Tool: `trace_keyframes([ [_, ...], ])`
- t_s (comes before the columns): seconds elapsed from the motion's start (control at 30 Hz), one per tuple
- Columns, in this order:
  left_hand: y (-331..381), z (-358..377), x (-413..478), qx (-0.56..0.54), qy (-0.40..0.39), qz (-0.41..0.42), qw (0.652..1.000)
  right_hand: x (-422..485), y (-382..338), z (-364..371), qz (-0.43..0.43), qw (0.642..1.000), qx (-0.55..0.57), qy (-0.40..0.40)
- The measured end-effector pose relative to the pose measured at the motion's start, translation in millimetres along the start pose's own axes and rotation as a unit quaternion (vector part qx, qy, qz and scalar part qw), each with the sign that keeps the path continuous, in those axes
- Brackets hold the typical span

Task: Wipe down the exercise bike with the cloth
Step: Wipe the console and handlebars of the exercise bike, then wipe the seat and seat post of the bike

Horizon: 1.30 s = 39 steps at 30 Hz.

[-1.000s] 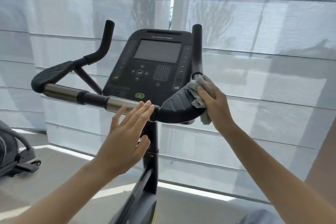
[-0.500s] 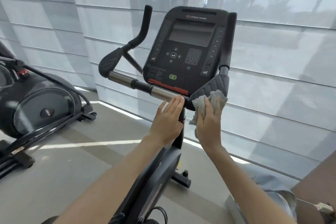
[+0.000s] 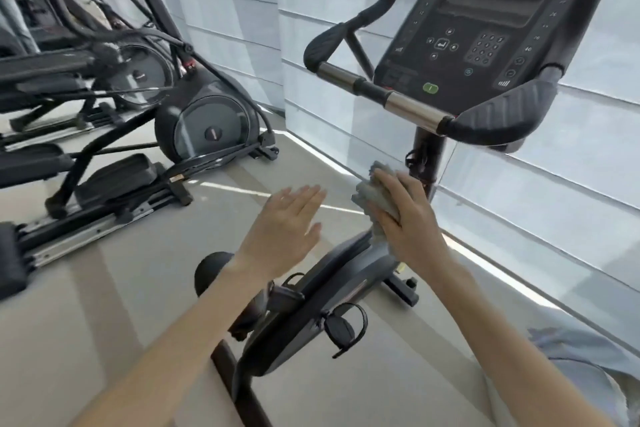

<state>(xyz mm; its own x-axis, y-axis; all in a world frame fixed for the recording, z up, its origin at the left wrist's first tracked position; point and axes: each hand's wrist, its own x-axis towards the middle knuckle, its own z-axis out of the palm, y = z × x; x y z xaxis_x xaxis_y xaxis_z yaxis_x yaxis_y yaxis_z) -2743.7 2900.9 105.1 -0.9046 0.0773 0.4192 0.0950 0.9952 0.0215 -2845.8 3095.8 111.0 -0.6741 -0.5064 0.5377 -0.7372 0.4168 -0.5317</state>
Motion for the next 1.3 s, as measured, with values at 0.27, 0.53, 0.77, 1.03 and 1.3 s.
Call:
trace_keyframes([
  [0.27, -60, -25, -114, 0.043, -0.037, -0.106, 0.993, -25, -59, 74, -0.037, 0.995, 0.068, -0.066],
  [0.53, -148, -29, -176, -0.010, -0.053, -0.130, 0.990, -16, -123, 157, 0.005, 0.996, 0.073, -0.053],
  [0.77, -242, -28, -205, -0.053, -0.076, -0.058, 0.994, -19, -180, 240, 0.124, 0.990, 0.059, 0.001],
  [1.03, -282, 8, -196, -0.126, -0.103, 0.035, 0.986, -44, -193, 266, 0.269, 0.956, 0.034, 0.109],
  [1.3, -270, 84, -161, -0.159, -0.157, 0.080, 0.971, -59, -158, 298, 0.351, 0.929, -0.005, 0.118],
])
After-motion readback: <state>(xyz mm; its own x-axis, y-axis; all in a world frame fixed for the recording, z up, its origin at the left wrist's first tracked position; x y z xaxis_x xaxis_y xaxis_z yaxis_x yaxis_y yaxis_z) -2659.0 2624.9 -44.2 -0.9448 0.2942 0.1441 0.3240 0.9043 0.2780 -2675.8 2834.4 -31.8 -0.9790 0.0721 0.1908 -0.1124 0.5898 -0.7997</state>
